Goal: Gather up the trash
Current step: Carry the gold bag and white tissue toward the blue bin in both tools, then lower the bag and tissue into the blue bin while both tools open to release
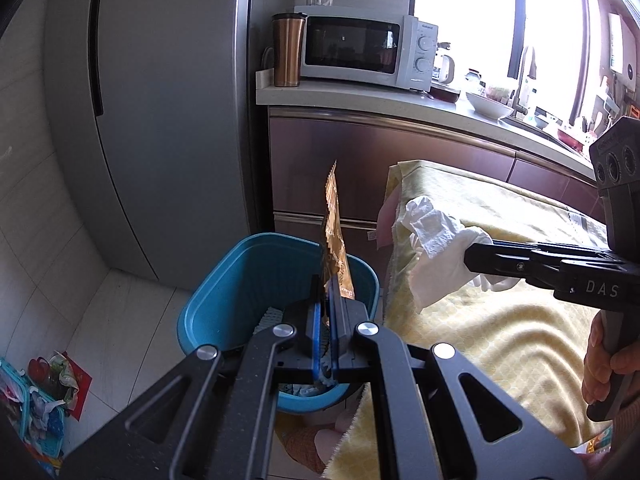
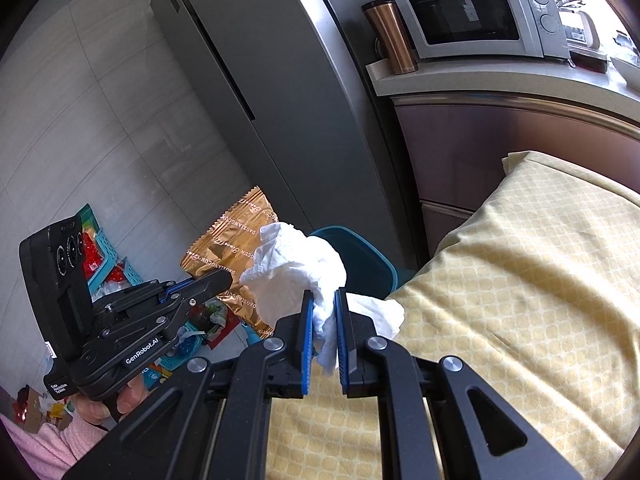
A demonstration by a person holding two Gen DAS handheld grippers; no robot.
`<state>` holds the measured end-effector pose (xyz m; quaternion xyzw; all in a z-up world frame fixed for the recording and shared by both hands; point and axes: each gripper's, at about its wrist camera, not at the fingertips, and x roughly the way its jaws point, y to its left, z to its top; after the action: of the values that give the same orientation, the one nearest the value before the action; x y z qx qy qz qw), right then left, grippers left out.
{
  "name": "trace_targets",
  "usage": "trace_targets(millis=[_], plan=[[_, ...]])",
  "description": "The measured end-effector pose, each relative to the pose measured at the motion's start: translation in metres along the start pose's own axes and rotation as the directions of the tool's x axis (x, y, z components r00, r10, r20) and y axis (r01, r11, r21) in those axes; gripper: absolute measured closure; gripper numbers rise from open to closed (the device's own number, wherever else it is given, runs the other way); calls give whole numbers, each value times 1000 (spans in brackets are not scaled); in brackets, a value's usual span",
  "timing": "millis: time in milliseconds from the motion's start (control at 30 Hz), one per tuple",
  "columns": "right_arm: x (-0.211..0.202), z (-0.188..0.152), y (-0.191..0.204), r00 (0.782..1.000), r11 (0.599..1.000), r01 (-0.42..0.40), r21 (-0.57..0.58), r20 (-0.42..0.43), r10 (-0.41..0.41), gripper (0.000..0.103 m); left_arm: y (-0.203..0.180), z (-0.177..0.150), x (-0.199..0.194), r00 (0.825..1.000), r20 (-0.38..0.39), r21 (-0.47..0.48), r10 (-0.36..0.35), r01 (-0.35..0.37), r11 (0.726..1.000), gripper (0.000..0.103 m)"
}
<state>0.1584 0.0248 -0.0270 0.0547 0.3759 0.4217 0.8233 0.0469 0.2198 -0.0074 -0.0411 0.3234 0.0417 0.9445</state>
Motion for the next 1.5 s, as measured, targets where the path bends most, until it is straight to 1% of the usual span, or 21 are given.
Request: trace_targets(millis=[867, 1500], plan=[[28, 6, 5, 999, 1000, 10, -30, -52, -12, 94, 8, -4, 15, 1000, -21, -16, 19, -19, 1000, 99], [54, 6, 7, 994, 999, 31, -45, -106, -35, 94, 15, -11, 37, 998, -52, -36, 40, -42, 998, 99]])
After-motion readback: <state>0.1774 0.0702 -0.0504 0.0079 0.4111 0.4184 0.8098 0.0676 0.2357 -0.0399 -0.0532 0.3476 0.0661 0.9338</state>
